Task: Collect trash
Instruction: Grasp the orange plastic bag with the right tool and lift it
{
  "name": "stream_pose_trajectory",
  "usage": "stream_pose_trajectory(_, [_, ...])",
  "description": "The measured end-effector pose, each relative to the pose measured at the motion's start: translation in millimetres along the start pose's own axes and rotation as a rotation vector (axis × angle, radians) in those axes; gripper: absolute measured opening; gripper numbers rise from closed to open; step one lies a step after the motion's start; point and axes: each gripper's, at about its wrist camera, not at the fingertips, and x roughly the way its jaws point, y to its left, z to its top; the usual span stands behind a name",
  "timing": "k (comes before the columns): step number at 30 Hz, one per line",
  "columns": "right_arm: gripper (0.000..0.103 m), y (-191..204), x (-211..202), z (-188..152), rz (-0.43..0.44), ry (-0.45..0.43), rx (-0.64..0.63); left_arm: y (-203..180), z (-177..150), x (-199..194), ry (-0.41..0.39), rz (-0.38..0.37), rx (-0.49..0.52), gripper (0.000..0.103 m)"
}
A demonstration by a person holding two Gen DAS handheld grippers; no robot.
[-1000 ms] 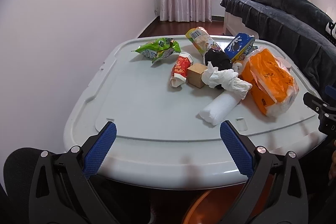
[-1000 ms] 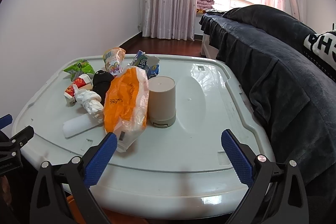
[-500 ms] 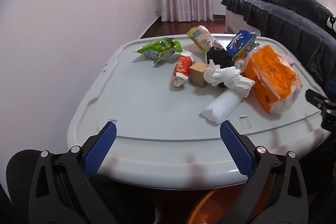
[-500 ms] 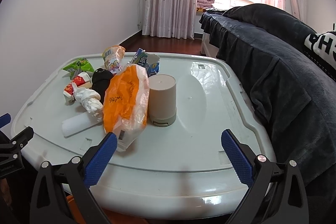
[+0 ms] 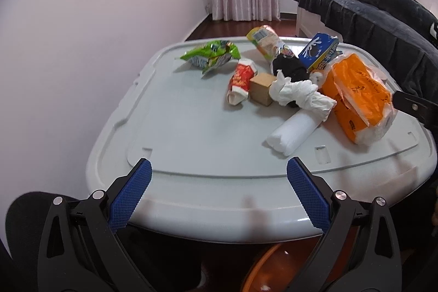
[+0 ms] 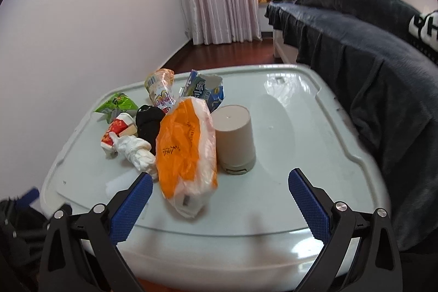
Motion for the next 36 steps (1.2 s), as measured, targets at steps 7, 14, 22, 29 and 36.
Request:
stream_pose_trajectory(7, [0.089,7.3,25.5,7.6,0.065,0.06,0.088,11.3,-3.4,0.8,0.037,-0.016,-0.055,0.096])
stream_pose_trajectory(14, [0.053,27.2,63.2,10.3,0.125,0.159,0.115,17.0,-6.0,-3.3,0.038,-0.037,-0.072,0.096])
stream_pose_trajectory(22, [0.014,35.4,36.5,19.0,0.178,0.138,0.061,18.7,-7.9,-1.5,0.055,-0.072,-0.081,0.096])
stream_pose_trajectory(29, [0.015,3.8,-38.6,19.4,0.155,0.01,-0.047,-7.3,4.6,8.6,0.031,-0.155,0.035,0.096])
stream_pose_trajectory(36, [0.015,-35.3,-36.9,-5.8,0.187,0.004,0.102,-53.8,14.9,56.5,0.118,-0.254,0.275,0.096])
